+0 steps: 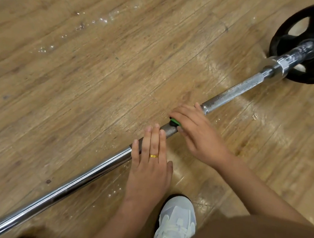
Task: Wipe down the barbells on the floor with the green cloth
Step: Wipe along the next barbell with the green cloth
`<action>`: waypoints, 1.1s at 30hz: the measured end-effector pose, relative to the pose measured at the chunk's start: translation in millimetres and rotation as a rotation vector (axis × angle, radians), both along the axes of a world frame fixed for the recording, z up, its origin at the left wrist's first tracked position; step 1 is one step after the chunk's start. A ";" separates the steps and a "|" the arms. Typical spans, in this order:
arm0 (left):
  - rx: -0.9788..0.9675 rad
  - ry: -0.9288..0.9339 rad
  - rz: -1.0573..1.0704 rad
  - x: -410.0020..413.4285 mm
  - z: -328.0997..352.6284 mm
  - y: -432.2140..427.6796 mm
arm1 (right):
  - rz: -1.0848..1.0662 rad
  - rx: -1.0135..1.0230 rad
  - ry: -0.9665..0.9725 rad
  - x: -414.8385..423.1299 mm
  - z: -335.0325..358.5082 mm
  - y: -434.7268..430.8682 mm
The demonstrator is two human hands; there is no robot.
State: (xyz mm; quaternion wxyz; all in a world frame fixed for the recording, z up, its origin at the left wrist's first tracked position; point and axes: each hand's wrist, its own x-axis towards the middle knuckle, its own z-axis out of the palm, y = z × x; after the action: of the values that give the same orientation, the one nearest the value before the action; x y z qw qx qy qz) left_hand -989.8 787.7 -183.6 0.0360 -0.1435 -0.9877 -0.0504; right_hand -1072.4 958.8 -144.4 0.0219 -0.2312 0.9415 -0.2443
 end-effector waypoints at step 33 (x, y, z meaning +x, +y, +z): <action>-0.062 0.034 -0.049 -19.2 -7.8 -17.9 | -0.047 -0.027 0.111 -19.9 -10.6 -1.3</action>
State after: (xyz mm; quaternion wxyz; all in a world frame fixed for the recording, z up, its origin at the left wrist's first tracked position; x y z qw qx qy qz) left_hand -1009.0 769.8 -191.4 0.0470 -0.1695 -0.9842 -0.0183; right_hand -1092.3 957.5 -155.0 -0.0391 -0.2225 0.9431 -0.2440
